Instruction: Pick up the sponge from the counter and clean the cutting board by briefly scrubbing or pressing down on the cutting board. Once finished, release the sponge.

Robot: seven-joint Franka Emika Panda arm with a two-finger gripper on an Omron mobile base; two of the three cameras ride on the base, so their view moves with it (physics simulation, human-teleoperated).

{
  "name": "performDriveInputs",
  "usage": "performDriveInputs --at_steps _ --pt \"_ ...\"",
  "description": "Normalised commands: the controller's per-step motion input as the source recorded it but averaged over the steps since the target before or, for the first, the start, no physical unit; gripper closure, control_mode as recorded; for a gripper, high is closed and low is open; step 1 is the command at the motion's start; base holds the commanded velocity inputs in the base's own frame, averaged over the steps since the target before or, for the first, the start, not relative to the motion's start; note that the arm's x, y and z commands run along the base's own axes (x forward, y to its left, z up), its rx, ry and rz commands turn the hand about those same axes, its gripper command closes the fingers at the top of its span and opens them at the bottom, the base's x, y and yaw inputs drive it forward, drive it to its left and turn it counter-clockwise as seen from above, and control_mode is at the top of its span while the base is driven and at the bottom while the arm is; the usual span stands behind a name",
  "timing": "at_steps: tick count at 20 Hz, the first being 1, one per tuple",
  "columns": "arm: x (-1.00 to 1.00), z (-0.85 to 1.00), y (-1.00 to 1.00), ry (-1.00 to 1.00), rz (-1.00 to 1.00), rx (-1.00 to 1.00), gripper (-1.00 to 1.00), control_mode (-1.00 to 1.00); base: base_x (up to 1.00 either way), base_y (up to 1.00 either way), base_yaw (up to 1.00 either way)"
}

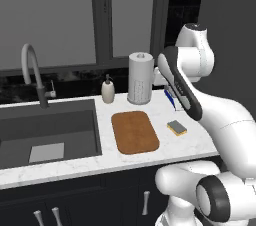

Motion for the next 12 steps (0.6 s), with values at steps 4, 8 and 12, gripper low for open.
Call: performDriveInputs --at_steps 4,8,12 --pt "-0.43 0.00 0.00 0.00 0.00 0.00 -1.00 -1.00 0.00 0.00 0.00" --pt "-0.97 -0.09 -0.03 0.00 0.00 0.00 -1.00 -1.00 0.00 0.00 0.00" --pt "-0.06 -0.37 -0.34 0.12 0.17 -0.03 -1.00 -1.00 0.00 0.00 0.00"
